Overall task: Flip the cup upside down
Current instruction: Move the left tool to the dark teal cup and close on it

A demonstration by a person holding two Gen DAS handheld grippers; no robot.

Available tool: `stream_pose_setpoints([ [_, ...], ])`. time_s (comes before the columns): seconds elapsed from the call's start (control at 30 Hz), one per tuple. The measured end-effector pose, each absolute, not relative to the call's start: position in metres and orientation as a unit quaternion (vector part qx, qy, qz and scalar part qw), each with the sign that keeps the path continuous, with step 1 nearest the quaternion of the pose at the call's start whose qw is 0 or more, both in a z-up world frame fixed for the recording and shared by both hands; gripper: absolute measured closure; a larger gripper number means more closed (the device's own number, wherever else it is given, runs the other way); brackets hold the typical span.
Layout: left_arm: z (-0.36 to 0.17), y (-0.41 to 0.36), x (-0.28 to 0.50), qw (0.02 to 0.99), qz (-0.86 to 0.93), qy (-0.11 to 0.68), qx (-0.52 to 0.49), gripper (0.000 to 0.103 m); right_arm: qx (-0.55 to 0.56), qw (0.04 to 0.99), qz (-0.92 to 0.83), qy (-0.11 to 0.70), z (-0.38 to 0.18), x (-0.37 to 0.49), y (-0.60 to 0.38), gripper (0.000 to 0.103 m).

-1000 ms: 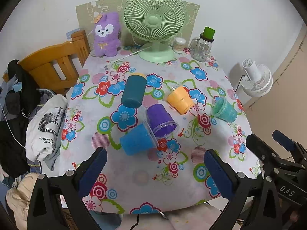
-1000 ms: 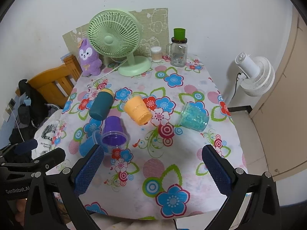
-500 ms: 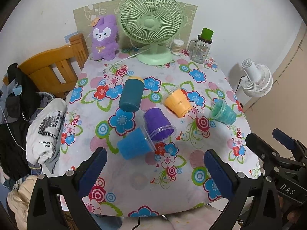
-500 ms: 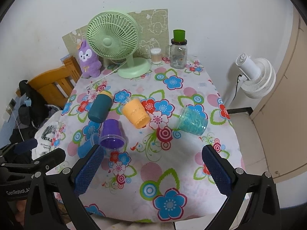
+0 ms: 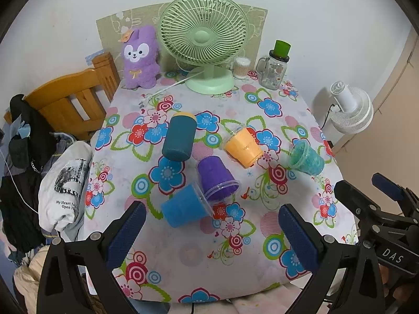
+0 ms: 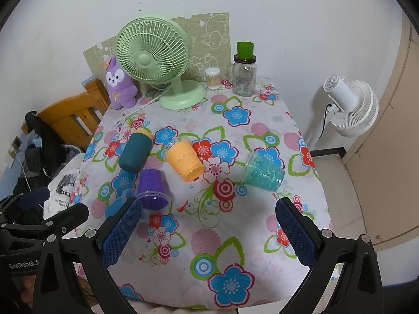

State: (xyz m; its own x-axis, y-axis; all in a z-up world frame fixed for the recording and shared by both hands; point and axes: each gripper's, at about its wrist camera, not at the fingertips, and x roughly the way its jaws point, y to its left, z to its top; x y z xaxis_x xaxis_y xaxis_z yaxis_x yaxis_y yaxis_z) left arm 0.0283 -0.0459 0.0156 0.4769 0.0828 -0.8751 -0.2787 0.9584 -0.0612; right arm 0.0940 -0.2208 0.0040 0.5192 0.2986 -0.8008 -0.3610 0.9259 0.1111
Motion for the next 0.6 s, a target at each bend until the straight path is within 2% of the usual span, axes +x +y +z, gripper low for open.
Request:
stream_pose_setpoints([
  [0.6, -0.007, -0.023, 0.079, 0.827, 0.104, 0.543, -0.1, 0.001, -0.028, 0.849, 0.193, 0.491, -0.013, 0.155, -0.194, 0.0],
])
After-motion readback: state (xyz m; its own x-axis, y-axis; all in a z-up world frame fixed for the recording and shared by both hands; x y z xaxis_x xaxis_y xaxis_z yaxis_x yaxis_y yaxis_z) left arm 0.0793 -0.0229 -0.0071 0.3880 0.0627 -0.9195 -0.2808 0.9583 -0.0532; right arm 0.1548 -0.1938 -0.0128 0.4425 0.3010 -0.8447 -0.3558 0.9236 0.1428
